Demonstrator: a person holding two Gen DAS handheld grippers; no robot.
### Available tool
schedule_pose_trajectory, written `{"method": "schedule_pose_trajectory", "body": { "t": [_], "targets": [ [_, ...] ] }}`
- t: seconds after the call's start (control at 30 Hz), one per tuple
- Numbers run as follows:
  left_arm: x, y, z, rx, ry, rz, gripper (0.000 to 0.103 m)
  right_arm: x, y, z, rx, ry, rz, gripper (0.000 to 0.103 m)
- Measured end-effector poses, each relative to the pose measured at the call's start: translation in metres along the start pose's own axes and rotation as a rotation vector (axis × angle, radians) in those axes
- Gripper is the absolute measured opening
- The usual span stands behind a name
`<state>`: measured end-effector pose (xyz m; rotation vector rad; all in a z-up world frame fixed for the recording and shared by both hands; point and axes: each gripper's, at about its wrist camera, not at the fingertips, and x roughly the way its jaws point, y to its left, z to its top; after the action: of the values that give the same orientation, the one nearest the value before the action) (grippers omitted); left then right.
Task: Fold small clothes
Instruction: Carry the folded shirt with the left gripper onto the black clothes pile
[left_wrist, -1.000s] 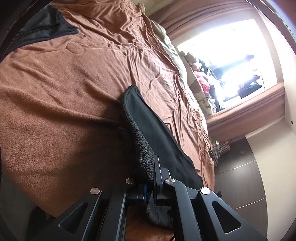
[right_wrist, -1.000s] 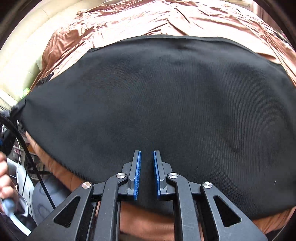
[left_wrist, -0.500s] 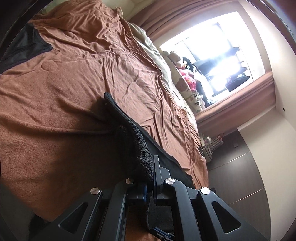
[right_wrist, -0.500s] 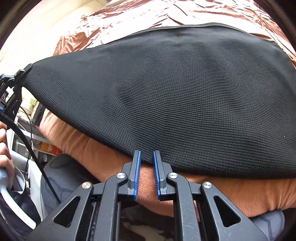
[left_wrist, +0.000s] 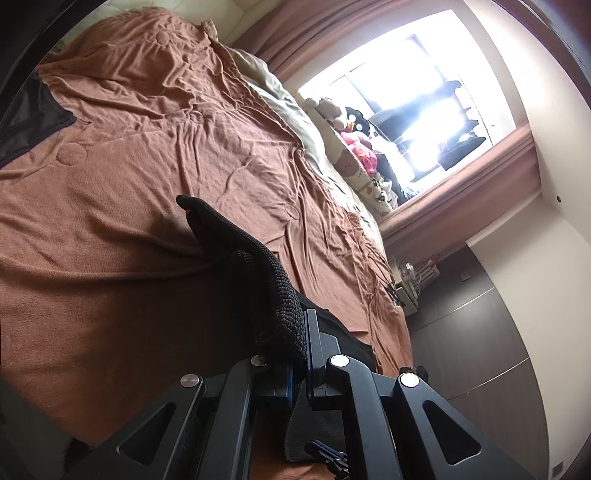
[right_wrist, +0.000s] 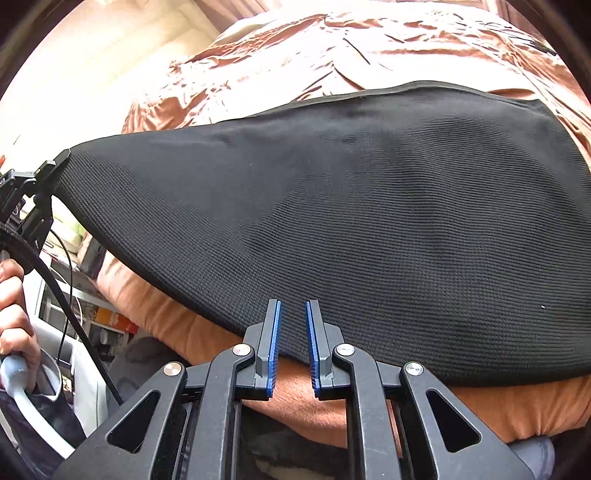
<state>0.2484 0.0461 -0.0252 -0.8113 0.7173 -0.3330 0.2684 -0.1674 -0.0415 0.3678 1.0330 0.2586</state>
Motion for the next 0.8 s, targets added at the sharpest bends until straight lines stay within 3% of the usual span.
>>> {"method": "schedule_pose_trajectory", "body": {
  "t": [0.43,0.8],
  "targets": [
    [0.01,-0.033,0.005,0.075,0.034,-0.034,0.004,0.007,-0.008,-0.004,0.073,-0.025,0.024,0.01],
    [0.025,-0.07,0.005,0.143,0.071,-0.077,0.004,0.025,-0.016,-0.015,0.112,0.036,0.027,0.01]
  ]
}}
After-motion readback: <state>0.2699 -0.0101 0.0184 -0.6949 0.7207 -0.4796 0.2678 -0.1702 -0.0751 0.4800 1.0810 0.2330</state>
